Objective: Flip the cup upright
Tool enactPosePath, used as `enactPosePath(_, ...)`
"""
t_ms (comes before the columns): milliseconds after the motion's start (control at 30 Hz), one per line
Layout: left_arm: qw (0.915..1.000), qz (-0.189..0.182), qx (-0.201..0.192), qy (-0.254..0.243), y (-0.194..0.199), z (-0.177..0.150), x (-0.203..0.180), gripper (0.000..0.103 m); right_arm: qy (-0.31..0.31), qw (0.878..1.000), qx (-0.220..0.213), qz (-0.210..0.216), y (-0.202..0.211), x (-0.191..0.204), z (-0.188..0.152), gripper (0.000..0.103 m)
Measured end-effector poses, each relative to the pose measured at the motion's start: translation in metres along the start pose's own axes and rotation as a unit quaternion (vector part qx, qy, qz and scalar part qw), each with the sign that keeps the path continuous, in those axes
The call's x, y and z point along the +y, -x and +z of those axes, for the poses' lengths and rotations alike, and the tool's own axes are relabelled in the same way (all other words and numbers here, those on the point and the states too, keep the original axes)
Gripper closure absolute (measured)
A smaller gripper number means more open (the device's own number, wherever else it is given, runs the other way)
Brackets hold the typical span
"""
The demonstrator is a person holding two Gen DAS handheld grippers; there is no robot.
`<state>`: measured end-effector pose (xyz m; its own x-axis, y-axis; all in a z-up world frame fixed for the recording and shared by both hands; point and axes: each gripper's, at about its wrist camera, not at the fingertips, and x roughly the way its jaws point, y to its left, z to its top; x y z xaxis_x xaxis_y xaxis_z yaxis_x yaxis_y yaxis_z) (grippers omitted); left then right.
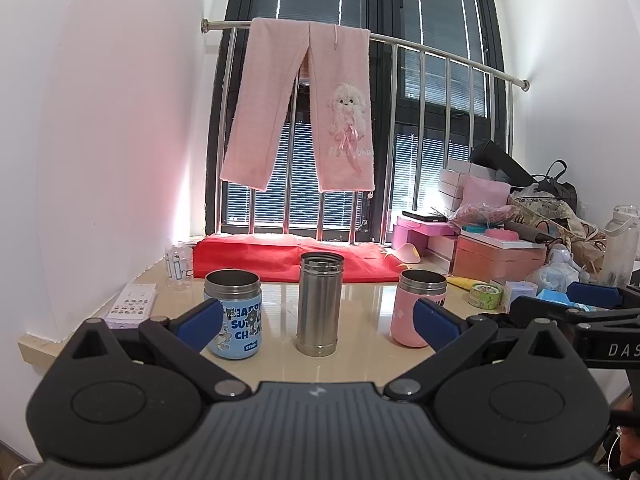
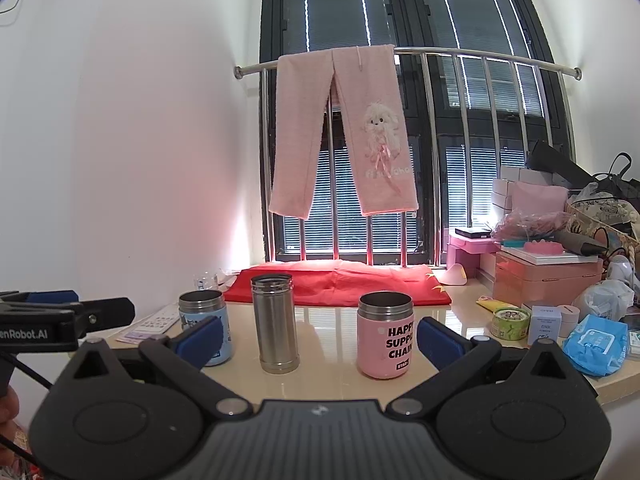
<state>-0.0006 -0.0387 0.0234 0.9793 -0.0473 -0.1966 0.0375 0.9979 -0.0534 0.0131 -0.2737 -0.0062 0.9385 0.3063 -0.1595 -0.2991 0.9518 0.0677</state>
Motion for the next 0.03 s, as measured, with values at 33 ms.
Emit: enactPosePath(33, 1.0, 0.0, 0.0, 0.0, -0.0002, 0.0, 0.0003, 0.0, 0.0, 1.0, 0.0, 0.0, -0.0004, 0.0001, 0.0, 0.0)
